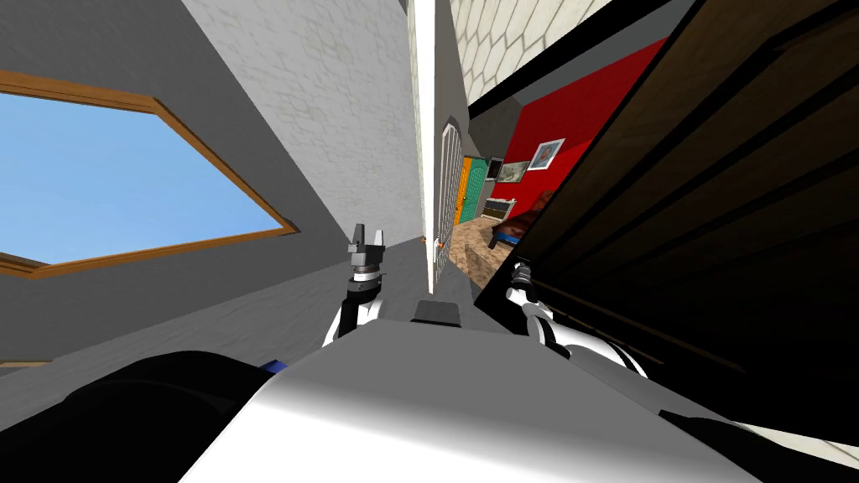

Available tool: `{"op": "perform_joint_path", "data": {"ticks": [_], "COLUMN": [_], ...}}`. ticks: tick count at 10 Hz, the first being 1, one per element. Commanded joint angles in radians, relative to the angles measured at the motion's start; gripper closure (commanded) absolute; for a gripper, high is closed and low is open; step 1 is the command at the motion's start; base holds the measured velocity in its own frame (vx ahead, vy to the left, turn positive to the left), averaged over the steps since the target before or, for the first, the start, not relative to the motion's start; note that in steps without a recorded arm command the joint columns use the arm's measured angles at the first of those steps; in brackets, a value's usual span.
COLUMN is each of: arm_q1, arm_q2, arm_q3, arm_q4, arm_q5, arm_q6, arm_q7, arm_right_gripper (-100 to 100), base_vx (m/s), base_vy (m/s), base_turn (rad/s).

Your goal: Pull the door open

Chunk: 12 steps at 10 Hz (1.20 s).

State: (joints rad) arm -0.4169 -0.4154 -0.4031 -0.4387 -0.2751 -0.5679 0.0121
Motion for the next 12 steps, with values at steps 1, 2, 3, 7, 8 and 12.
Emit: {"op": "perform_joint_path", "data": {"ticks": [1, 2, 3, 7, 8, 12], "arm_q1": [-0.005, -0.005, -0.012, -0.016, -0.019, -0.028], "arm_q2": [0.006, 0.006, 0.002, 0.021, 0.025, 0.039], "arm_q3": [0.019, 0.019, 0.018, 0.057, 0.068, 0.104], "arm_q4": [-0.011, -0.003, 0.008, -0.011, -0.015, -0.027], "arm_q5": [0.010, 0.010, 0.009, 0.029, 0.035, 0.054], "arm_q6": [0.007, 0.007, -0.003, 0.008, 0.010, 0.013], "arm_q7": [-0.010, -0.010, -0.012, -0.030, -0.037, -0.056], "arm_right_gripper": [100, 100, 100, 100, 100, 100], "base_vx": [-0.204, -0.164, -0.057, -0.192, -0.198, -0.170], "base_vy": [0.001, -0.005, 0.001, -0.026, -0.033, -0.032], "base_turn": [0.042, 0.036, 0.017, 0.049, 0.047, 0.043]}}
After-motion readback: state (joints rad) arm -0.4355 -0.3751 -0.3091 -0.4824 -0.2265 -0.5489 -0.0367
